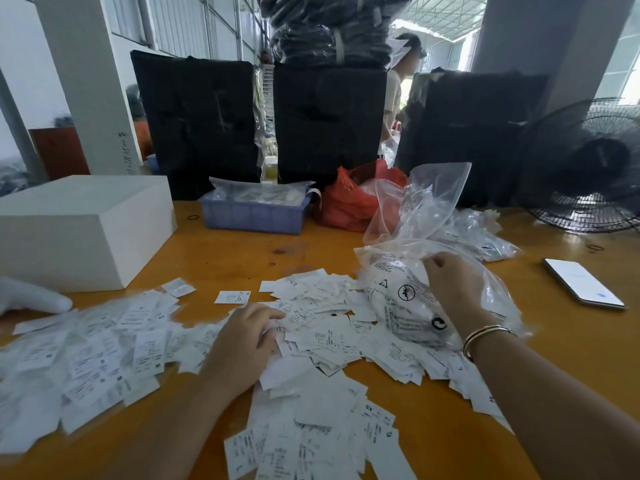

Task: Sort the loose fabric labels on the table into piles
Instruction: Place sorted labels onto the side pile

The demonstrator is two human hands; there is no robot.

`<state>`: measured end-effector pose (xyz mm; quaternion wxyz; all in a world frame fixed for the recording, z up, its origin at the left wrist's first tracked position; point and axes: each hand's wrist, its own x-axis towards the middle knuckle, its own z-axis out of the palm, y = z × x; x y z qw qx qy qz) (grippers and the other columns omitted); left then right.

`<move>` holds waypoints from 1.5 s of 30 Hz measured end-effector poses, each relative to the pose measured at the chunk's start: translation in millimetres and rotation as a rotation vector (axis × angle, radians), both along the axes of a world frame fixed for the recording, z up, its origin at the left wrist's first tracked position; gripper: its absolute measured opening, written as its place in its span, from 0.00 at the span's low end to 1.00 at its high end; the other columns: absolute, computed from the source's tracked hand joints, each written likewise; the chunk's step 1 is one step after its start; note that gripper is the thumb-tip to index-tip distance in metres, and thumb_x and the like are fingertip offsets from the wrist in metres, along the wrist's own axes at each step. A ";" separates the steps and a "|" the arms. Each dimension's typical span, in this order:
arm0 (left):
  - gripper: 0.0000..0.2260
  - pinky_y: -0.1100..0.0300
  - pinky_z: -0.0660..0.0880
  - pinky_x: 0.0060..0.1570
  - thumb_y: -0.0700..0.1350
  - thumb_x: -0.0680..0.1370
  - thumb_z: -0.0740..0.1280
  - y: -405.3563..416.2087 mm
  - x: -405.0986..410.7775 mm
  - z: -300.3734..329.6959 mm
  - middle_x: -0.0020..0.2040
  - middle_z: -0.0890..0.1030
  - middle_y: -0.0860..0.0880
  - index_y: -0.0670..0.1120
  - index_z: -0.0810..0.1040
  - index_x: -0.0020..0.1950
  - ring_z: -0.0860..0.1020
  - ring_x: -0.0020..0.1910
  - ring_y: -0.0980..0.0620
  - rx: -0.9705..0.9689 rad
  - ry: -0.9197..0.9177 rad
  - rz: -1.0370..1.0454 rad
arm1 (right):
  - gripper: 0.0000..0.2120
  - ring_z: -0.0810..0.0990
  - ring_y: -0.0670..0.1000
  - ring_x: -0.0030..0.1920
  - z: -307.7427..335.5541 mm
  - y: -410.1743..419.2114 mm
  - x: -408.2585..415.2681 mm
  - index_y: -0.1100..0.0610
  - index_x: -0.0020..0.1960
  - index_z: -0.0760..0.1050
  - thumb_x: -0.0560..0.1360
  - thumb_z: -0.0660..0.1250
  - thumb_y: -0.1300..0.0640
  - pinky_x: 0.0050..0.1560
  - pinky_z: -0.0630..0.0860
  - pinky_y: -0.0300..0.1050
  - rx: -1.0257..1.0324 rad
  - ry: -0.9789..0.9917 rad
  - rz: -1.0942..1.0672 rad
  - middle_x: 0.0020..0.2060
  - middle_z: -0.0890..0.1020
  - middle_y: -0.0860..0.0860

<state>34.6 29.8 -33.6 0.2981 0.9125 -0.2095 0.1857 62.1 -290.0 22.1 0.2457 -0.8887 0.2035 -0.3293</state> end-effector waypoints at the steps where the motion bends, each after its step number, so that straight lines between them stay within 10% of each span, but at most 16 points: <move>1: 0.11 0.66 0.65 0.59 0.43 0.80 0.61 0.6 0.3 0.3 0.60 0.75 0.55 0.50 0.76 0.61 0.70 0.60 0.58 0.001 0.004 0.027 | 0.15 0.69 0.49 0.30 5.2 5.5 -1.9 0.57 0.33 0.75 0.77 0.62 0.55 0.38 0.63 0.43 0.034 -0.079 0.027 0.27 0.75 0.52; 6: 0.13 0.56 0.69 0.64 0.48 0.80 0.59 -2.9 -3.0 9.7 0.62 0.76 0.52 0.49 0.76 0.62 0.71 0.63 0.53 -0.083 0.012 0.080 | 0.05 0.75 0.39 0.32 22.3 72.5 -25.7 0.52 0.43 0.75 0.78 0.63 0.55 0.33 0.71 0.29 0.229 -0.273 0.530 0.34 0.77 0.44; 12: 0.22 0.72 0.65 0.53 0.63 0.74 0.59 -6.6 -15.5 21.8 0.60 0.68 0.69 0.60 0.64 0.67 0.68 0.56 0.70 -0.415 0.180 -0.087 | 0.06 0.81 0.44 0.41 -3.5 146.2 -41.5 0.49 0.44 0.75 0.78 0.63 0.55 0.45 0.78 0.40 0.283 0.195 0.988 0.36 0.81 0.44; 20: 0.07 0.77 0.71 0.38 0.44 0.75 0.69 -5.3 -10.3 17.2 0.43 0.80 0.60 0.57 0.77 0.45 0.76 0.42 0.69 -0.424 0.137 -0.018 | 0.12 0.77 0.45 0.50 -30.0 154.8 -31.4 0.50 0.53 0.77 0.80 0.57 0.60 0.51 0.74 0.43 0.341 0.056 0.837 0.46 0.80 0.43; 24: 0.03 0.77 0.72 0.36 0.49 0.76 0.68 -6.2 -9.9 17.6 0.42 0.82 0.59 0.55 0.79 0.48 0.78 0.42 0.66 -0.614 0.251 0.047 | 0.22 0.70 0.52 0.65 -45.2 152.7 -26.3 0.51 0.69 0.69 0.75 0.60 0.59 0.64 0.65 0.47 -0.148 0.251 0.756 0.62 0.77 0.51; 45: 0.04 0.74 0.72 0.31 0.45 0.73 0.72 -4.6 -9.4 21.3 0.39 0.83 0.53 0.47 0.77 0.43 0.79 0.37 0.63 -0.764 0.303 0.104 | 0.14 0.78 0.50 0.47 -44.1 151.6 -30.6 0.51 0.56 0.77 0.81 0.53 0.50 0.54 0.67 0.45 -0.311 0.094 0.702 0.46 0.82 0.47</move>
